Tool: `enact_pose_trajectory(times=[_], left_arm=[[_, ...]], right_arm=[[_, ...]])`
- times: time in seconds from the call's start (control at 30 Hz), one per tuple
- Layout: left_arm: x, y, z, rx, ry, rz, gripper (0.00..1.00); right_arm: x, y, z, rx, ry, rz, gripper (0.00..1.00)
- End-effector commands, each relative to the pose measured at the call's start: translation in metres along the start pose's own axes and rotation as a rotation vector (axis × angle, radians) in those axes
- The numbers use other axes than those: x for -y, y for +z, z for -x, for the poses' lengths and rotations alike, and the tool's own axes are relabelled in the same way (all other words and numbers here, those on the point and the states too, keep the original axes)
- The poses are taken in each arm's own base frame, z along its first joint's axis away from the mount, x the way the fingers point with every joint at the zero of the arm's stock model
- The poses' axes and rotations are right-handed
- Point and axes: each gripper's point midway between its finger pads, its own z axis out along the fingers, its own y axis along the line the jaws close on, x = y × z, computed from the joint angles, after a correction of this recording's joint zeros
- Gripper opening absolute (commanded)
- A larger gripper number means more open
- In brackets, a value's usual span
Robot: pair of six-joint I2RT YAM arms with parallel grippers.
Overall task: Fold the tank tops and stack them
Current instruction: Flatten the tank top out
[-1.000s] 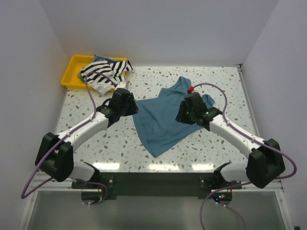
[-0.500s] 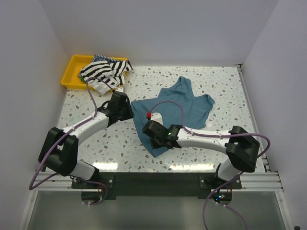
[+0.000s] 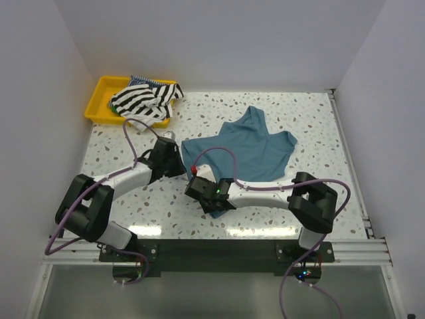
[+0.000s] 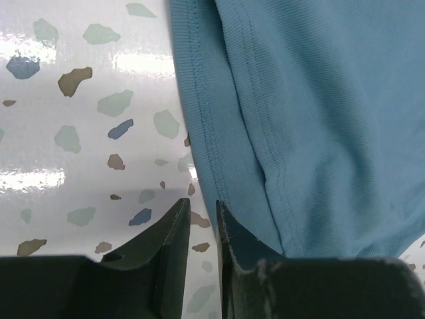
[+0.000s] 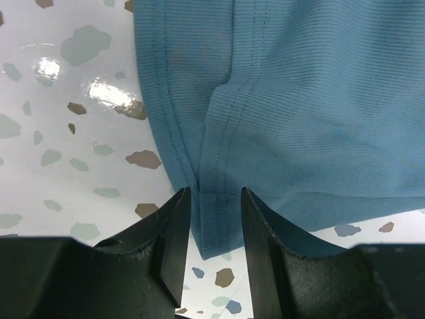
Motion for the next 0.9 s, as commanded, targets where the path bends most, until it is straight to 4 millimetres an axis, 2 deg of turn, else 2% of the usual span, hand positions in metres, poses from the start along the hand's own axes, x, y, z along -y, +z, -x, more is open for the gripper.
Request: enact_pose_trajectory(times=[0.0,0.2,0.3,0.43,0.53,0.6,0.73,0.87], left_arm=[[0.007,0.007,0.006,0.03,-0.02,-0.035,0.27],[0.008,0.014,0.001,0.016,-0.002,-0.051,0.38],[0.006,0.017,-0.001,0.007,0.001,-0.045,0.4],[0.002,0.021,-0.002,0.002,-0.001,-0.024,0.4],[0.001,0.024,-0.003,-0.004,-0.001,-0.017,0.39],[0.0,0.025,-0.005,-0.013,-0.002,-0.012,0.39],[0.0,0.025,-0.006,-0.011,0.004,-0.013,0.41],[0.0,0.026,-0.006,-0.013,0.011,-0.013,0.42]], right_arm=[[0.002,0.003,0.005,0.016,-0.01,-0.035,0.4],[-0.002,0.012,-0.004,-0.005,-0.01,-0.02,0.43],[0.0,0.012,-0.006,-0.009,-0.004,-0.028,0.38],[0.003,0.007,-0.002,0.012,0.013,-0.031,0.19],[0.005,0.005,-0.001,0.019,0.014,-0.039,0.1],[0.006,0.005,-0.001,0.019,0.014,-0.041,0.08],[0.004,0.004,0.002,0.025,0.011,-0.025,0.37],[0.001,0.009,-0.001,0.012,-0.004,-0.019,0.44]])
